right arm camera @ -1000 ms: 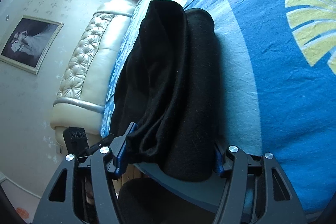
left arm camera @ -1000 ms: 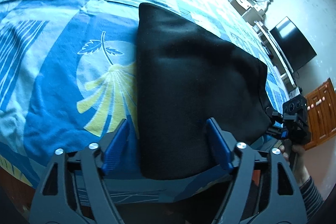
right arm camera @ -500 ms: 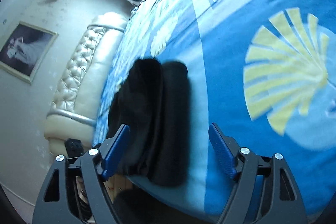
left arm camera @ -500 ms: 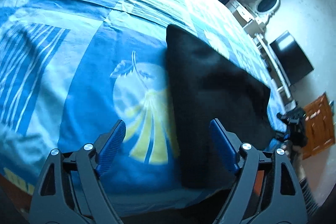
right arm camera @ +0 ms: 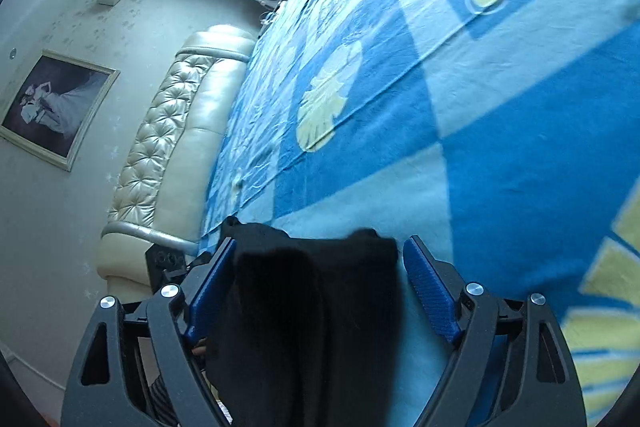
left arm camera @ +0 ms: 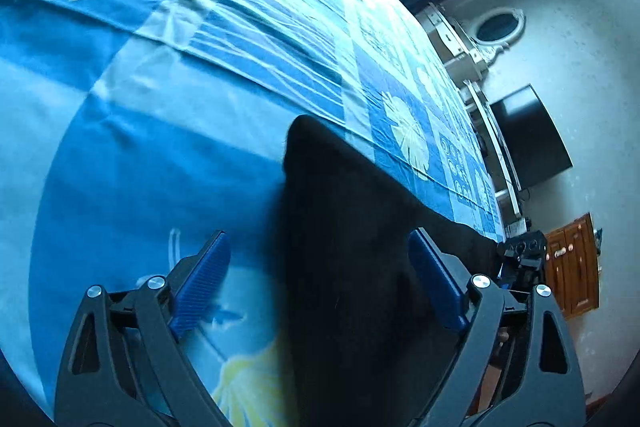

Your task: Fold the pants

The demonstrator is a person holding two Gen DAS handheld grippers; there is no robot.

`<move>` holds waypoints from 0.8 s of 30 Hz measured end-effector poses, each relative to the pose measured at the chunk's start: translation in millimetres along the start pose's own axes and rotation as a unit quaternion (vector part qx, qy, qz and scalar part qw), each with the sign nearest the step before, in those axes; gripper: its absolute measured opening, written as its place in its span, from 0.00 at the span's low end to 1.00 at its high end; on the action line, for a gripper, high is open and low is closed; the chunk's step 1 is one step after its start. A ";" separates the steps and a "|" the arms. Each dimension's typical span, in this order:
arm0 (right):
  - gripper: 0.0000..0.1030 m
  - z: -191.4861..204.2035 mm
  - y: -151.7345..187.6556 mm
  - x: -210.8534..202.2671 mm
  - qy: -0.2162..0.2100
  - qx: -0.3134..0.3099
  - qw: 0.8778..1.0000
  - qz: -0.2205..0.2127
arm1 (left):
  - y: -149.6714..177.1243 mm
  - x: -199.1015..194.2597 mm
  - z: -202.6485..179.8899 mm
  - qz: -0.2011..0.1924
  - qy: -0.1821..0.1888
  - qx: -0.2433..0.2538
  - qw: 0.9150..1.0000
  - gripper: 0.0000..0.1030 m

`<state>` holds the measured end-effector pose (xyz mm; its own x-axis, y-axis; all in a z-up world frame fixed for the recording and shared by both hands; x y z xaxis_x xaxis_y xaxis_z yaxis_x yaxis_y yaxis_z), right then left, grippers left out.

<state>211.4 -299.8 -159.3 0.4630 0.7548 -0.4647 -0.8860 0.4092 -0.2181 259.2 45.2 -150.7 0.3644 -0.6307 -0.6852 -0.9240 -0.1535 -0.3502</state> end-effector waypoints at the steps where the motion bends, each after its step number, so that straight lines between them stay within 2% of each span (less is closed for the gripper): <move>1: 0.80 2.0 1.4 5.0 0.003 -0.009 1.000 0.012 | -0.6 2.0 -0.8 0.001 -0.001 0.006 1.000 0.87; 3: 0.76 7.0 6.2 12.7 0.013 -0.032 0.999 0.029 | -0.8 5.0 -2.2 0.001 -0.007 0.019 1.000 0.85; 4: 0.65 7.7 9.8 16.7 0.022 -0.041 0.998 0.038 | 0.0 5.9 -3.3 -0.001 -0.015 0.028 0.999 0.77; 5: 0.52 5.8 13.1 18.0 0.022 -0.037 0.998 0.045 | 0.7 6.6 -3.7 -0.001 -0.017 0.036 0.999 0.63; 6: 0.50 3.0 14.1 17.8 0.020 -0.030 0.998 0.042 | 3.2 8.3 -5.4 0.005 -0.016 0.044 0.999 0.56; 7: 0.46 2.1 14.5 16.7 0.017 -0.028 0.999 0.036 | 5.4 9.5 -7.8 0.009 -0.011 0.047 0.999 0.42; 11: 0.42 3.0 13.1 15.0 0.014 -0.026 0.999 0.022 | 3.7 10.8 -15.2 -0.001 -0.035 0.069 0.997 0.28; 16: 0.37 12.2 5.8 19.2 0.024 -0.049 0.998 0.009 | -6.9 9.3 -20.6 -0.011 -0.071 0.091 0.993 0.21; 19: 0.36 16.4 -0.8 22.2 0.029 -0.059 0.998 0.004 | -16.6 8.5 -26.0 -0.020 -0.093 0.112 0.989 0.20; 24: 0.36 24.5 -22.1 35.6 0.033 -0.070 0.997 -0.008 | -45.1 11.2 -22.6 -0.027 -0.114 0.108 0.987 0.20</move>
<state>248.1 -269.4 -150.0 0.4785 0.7118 -0.5142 -0.8754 0.3414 -0.3421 302.3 27.8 -128.2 0.4527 -0.4337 -0.7791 -0.8650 -0.0015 -0.5018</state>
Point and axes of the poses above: each gripper's, at about its wrist camera, not at the fingertips, and x roughly the way its jaws point, z to its left, y to its underside, the point moved 8 cm from there along x, roughly the way its jaws point, and after that the axes turned 5 degrees about -y, right-handed, at the moved point
